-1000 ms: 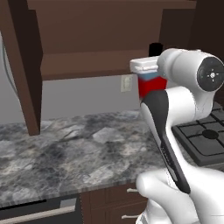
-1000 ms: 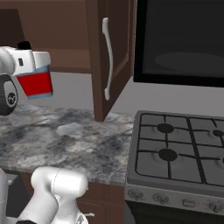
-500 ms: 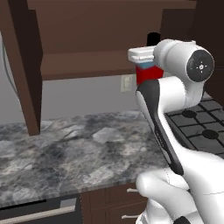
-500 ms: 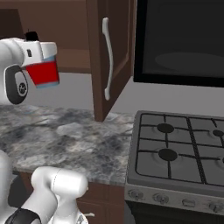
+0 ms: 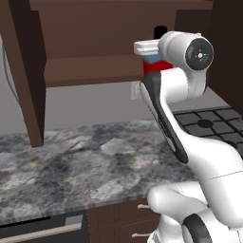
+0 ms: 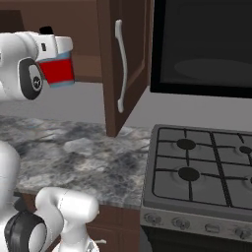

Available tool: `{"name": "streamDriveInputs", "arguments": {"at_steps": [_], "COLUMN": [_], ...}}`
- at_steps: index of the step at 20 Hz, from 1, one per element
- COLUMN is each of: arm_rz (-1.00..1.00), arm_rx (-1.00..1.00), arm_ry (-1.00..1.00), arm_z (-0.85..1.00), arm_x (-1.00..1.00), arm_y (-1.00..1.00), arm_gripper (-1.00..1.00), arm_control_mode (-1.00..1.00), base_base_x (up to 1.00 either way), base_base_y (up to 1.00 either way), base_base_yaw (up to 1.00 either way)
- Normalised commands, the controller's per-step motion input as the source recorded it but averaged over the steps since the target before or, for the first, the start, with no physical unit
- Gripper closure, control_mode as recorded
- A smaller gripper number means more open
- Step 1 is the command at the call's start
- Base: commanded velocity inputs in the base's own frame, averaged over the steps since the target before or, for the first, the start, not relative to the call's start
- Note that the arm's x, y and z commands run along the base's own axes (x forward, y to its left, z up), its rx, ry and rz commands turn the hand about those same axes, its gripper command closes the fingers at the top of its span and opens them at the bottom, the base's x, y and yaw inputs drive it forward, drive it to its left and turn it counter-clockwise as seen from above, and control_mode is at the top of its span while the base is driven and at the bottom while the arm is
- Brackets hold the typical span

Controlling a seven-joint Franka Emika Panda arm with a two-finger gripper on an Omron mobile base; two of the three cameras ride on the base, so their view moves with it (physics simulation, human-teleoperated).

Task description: Sort all alcoholic drinks to one cabinet, and non-alcoholic drinks to the other.

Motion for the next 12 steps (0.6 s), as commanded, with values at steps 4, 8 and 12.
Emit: {"name": "streamDriveInputs", "arguments": {"at_steps": [4, 8, 12], "arm_rz": [-0.04, -0.05, -0.05], "arm_rx": [0.0, 0.0, 0.0], "arm_ry": [0.0, -0.01, -0.01], "arm_z": [0.0, 0.0, 0.0], "arm_x": [0.58, 0.59, 0.62], "arm_y": [-0.06, -0.08, -0.06], "arm_gripper": [1.0, 1.0, 1.0], "arm_control_mode": [-1.0, -1.0, -1.0], "base_base_x": [0.0, 0.0, 0.0], "base_base_y": [0.0, 0.0, 0.0], "base_base_yaw": [0.0, 0.0, 0.0]}}
